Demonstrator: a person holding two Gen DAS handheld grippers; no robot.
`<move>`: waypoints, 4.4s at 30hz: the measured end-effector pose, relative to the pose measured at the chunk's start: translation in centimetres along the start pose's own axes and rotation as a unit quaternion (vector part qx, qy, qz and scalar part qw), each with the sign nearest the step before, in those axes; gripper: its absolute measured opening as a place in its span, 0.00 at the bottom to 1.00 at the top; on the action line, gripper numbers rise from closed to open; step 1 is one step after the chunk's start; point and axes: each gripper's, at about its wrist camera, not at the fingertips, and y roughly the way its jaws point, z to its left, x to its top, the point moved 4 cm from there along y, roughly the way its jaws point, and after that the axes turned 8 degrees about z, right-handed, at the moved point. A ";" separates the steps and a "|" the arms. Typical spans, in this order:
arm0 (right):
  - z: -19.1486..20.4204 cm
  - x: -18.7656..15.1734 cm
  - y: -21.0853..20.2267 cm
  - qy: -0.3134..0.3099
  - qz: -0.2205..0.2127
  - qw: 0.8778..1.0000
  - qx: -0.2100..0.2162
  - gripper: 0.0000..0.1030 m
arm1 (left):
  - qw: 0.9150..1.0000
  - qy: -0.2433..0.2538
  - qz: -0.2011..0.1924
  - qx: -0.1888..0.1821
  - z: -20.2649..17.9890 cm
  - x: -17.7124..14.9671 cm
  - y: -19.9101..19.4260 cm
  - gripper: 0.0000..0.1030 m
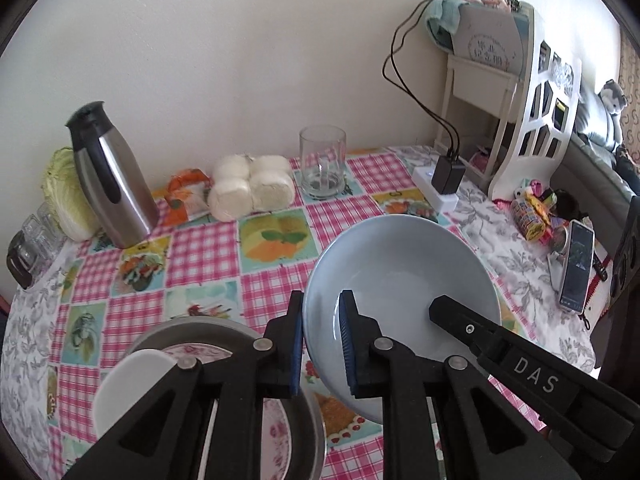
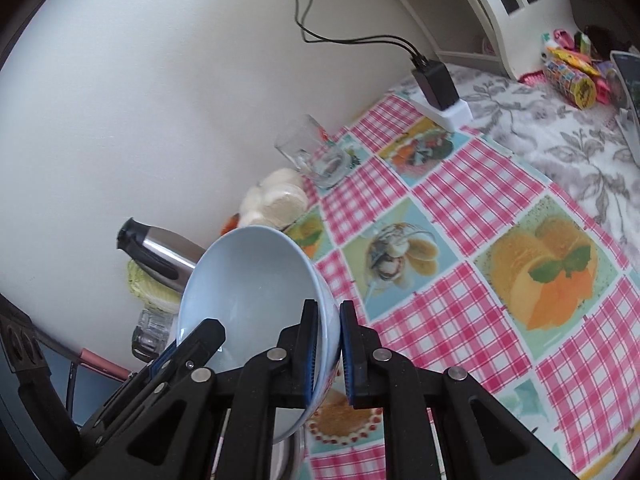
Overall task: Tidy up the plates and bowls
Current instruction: 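Lift the pale blue bowl and carry it over the steel basin, then lower the pale blue bowl onto the white square bowl, then open both grippers to release the pale blue bowl, then pull both open grippers back from the stacked dishes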
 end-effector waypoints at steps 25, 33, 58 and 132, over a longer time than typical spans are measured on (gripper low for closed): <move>11.7 -6.8 0.9 -0.101 0.026 0.994 0.009 0.13 | 0.992 -0.128 -0.018 -0.006 11.9 -4.8 -6.7 0.17; 14.2 -9.4 4.0 -0.138 0.065 0.988 0.001 0.14 | 0.984 -0.177 -0.003 -0.012 16.0 -7.0 -5.8 0.17; 14.2 -10.7 6.6 -0.163 0.097 0.980 -0.058 0.19 | 0.976 -0.215 0.039 -0.020 17.8 -8.5 -2.2 0.06; 12.0 -13.2 1.8 -0.232 0.036 0.962 -0.140 1.00 | 0.965 -0.245 0.026 0.095 19.0 -14.9 -5.9 0.99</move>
